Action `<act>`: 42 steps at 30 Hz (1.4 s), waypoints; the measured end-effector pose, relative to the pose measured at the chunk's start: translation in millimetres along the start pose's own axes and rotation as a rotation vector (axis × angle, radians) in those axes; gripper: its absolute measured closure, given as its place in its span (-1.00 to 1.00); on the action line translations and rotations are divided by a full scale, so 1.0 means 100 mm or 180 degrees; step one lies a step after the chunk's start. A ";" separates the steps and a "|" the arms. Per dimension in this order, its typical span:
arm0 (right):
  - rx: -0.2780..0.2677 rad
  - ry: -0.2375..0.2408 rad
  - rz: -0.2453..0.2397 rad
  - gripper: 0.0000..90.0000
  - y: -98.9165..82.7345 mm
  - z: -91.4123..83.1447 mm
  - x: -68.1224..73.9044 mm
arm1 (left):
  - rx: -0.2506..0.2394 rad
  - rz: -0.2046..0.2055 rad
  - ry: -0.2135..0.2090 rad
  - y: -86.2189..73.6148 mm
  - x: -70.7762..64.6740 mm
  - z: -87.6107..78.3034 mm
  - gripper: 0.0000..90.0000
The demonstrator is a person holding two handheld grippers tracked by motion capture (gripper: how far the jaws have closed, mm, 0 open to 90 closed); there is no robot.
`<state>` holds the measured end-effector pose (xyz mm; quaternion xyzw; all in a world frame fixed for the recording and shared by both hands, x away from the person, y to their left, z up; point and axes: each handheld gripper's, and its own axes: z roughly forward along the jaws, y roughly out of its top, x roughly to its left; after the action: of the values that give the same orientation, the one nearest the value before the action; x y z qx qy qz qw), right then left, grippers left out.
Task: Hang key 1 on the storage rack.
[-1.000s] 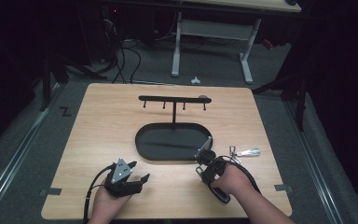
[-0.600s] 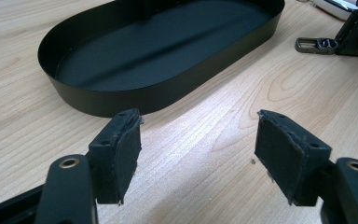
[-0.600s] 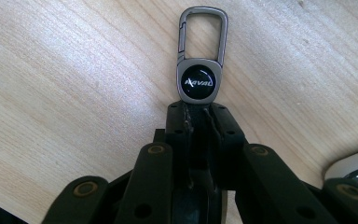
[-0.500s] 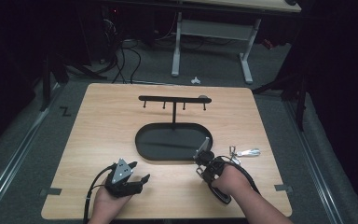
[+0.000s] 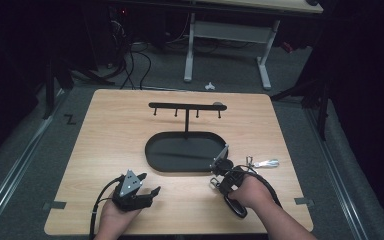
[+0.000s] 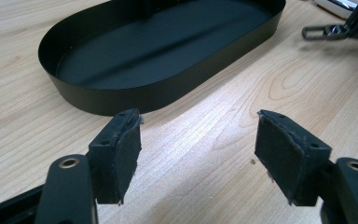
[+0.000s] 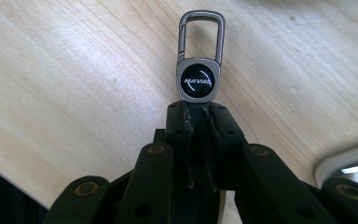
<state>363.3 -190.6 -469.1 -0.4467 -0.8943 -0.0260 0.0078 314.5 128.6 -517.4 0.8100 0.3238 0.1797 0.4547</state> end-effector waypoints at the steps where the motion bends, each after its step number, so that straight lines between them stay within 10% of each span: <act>1: 0.0000 0.0000 0.0000 0.78 0.00 0.00 0.00 | 0.0000 0.0000 0.0000 0.00 0.00 0.00 -0.30; 7: -0.0226 -0.0079 -0.0444 0.78 -0.07 -0.17 -0.13 | 0.0008 0.0015 -0.0006 0.00 -0.01 0.01 -0.30; 8: -0.0102 -0.0048 -0.0066 0.79 -0.10 -0.22 -0.06 | 0.0014 0.0023 -0.0010 0.00 -0.01 0.01 -0.30; 9: -0.0124 -0.0025 -0.0015 0.79 -0.13 -0.28 -0.07 | 0.0015 0.0023 -0.0012 0.00 -0.02 0.01 -0.30; 42: -0.0443 -0.0130 0.0054 0.79 -0.12 -0.87 -0.14 | -0.0006 0.0014 -0.0007 -0.01 0.00 -0.02 -0.30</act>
<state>361.7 -213.9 -383.1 -0.4542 -0.8864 -0.0789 -0.0412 312.8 130.4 -516.8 0.8105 0.3213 0.1801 0.4554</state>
